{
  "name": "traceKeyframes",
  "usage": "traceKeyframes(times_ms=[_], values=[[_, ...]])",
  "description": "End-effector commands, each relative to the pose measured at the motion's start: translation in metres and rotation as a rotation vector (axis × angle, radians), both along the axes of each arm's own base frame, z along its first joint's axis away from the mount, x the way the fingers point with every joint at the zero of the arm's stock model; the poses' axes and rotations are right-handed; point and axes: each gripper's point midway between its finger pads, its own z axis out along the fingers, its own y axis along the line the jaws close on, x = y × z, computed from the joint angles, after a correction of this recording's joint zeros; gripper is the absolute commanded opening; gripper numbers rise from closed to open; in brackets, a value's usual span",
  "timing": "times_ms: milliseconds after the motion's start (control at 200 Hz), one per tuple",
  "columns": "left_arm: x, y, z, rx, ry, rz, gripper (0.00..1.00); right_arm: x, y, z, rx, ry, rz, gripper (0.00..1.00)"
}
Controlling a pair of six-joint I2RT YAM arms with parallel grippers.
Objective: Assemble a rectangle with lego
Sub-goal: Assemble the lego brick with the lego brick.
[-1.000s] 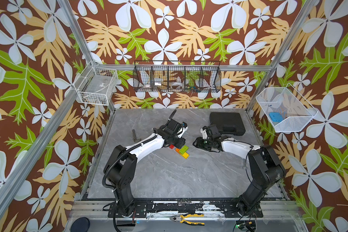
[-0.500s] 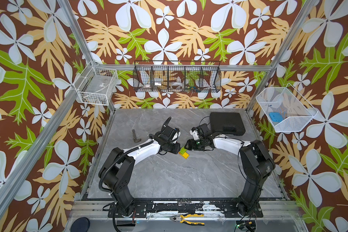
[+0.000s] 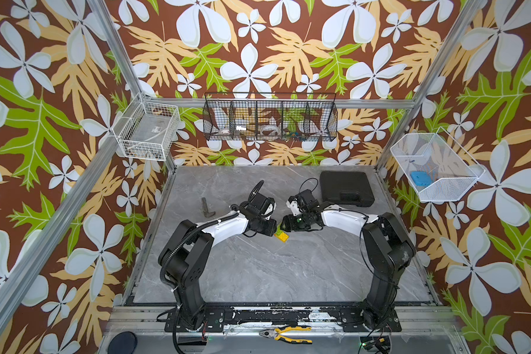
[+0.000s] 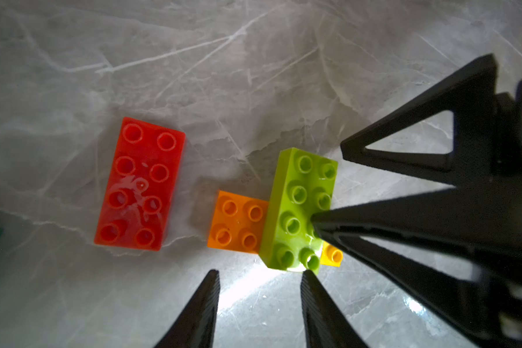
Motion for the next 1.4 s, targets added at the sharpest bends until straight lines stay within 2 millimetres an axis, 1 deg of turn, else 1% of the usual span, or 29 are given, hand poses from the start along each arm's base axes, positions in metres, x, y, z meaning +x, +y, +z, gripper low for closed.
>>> traceKeyframes(times_ms=[0, 60, 200, 491, 641, 711, 826, 971, 1166, 1251, 1396], values=[[0.005, -0.002, 0.003, 0.006, -0.022, -0.008, 0.47, 0.001, -0.001, 0.001, -0.011, -0.008, 0.004, 0.64], [0.005, -0.002, 0.003, 0.006, -0.02, -0.011, 0.47, 0.0, 0.0, 0.0, -0.012, -0.007, 0.007, 0.64], [0.002, -0.003, -0.007, 0.015, 0.005, -0.022, 0.45, -0.001, 0.002, -0.001, -0.011, -0.002, 0.013, 0.63], [-0.005, 0.003, -0.026, 0.062, 0.038, -0.03, 0.43, -0.004, 0.002, -0.003, -0.013, 0.002, 0.015, 0.63], [-0.009, 0.006, -0.037, 0.082, 0.066, -0.032, 0.4, -0.006, 0.002, -0.005, -0.021, 0.003, 0.02, 0.63], [-0.011, 0.007, -0.041, 0.09, 0.078, -0.034, 0.37, -0.008, 0.002, -0.008, -0.025, 0.01, 0.02, 0.63], [-0.02, 0.01, -0.05, 0.112, 0.105, -0.052, 0.32, -0.01, 0.0, -0.011, -0.031, 0.015, 0.019, 0.62], [-0.033, 0.019, -0.06, 0.146, 0.14, -0.065, 0.28, -0.011, 0.0, -0.012, -0.031, 0.02, 0.019, 0.62], [-0.044, 0.024, -0.07, 0.173, 0.171, -0.076, 0.21, -0.012, -0.001, -0.014, -0.036, 0.025, 0.013, 0.61], [-0.05, 0.028, -0.078, 0.191, 0.199, -0.077, 0.18, -0.013, 0.0, -0.014, -0.036, 0.022, 0.012, 0.61], [-0.063, 0.036, -0.09, 0.22, 0.242, -0.081, 0.14, -0.016, 0.001, -0.016, -0.04, 0.029, 0.011, 0.61]])
